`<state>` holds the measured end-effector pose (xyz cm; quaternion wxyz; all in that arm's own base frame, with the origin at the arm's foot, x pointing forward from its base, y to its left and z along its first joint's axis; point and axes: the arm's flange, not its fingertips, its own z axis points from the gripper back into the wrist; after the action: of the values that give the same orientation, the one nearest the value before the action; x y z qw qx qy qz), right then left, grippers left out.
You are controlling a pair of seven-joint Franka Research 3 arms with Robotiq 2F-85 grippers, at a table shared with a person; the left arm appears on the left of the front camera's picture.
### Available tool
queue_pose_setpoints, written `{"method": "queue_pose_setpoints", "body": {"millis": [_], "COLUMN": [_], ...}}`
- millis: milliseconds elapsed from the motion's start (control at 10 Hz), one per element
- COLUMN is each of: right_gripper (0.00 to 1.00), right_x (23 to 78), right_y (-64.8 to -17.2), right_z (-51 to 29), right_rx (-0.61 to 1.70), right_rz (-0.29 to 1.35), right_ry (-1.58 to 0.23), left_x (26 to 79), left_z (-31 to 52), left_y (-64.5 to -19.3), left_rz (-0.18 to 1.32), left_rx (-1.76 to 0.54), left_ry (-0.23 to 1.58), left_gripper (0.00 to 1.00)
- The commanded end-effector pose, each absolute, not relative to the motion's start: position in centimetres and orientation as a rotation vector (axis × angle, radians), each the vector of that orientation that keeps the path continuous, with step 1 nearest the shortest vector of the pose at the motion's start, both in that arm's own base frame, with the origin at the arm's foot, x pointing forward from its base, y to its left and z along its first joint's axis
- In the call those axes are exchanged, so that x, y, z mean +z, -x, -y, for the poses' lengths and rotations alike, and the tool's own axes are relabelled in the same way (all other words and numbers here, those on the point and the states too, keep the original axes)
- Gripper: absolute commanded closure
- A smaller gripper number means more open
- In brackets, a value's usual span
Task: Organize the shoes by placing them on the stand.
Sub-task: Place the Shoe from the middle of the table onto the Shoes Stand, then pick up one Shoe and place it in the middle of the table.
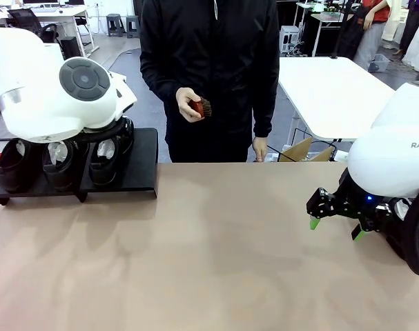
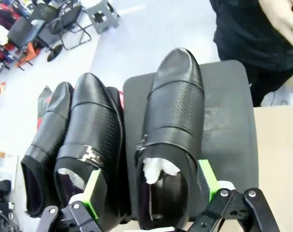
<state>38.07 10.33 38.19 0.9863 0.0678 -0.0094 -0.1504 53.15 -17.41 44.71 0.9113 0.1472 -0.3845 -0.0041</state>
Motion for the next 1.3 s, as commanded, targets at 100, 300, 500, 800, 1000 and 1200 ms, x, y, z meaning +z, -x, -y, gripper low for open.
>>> {"method": "queue_pose_setpoints", "body": {"millis": [100, 300, 500, 800, 1000, 1200], "right_gripper": [0.00, 0.00, 0.00, 0.00, 0.00, 0.00], "right_x": [38.3, 38.3, 38.3, 38.3, 38.3, 38.3], "right_y": [-38.1, -38.1, -38.1, -38.1, -38.1, -38.1], "right_z": [-10.4, -10.4, -10.4, -10.4, -10.4, -10.4], "right_rx": [-0.304, -0.304, -0.304, -0.304, -0.304, -0.304], "right_rz": [0.023, 0.023, 0.023, 0.023, 0.023, 0.023], "right_ry": [-0.137, -0.137, -0.137, -0.137, -0.137, -0.137], "left_x": [43.7, 43.7, 43.0, 49.5, 50.4, 50.2], "left_z": [17.9, 17.9, 18.0, 24.1, 24.4, 23.9], "left_y": [-54.0, -54.0, -53.7, -47.0, -45.2, -43.8], "left_rz": [0.769, 0.769, 0.758, 0.727, 0.610, 0.498], "left_rx": [-0.046, -0.046, -0.037, -0.133, -0.183, -0.283], "left_ry": [-0.300, -0.300, -0.294, -0.266, -0.257, -0.111], "left_gripper": [0.02, 0.02, 0.02, 0.02, 0.02, 0.02]}}
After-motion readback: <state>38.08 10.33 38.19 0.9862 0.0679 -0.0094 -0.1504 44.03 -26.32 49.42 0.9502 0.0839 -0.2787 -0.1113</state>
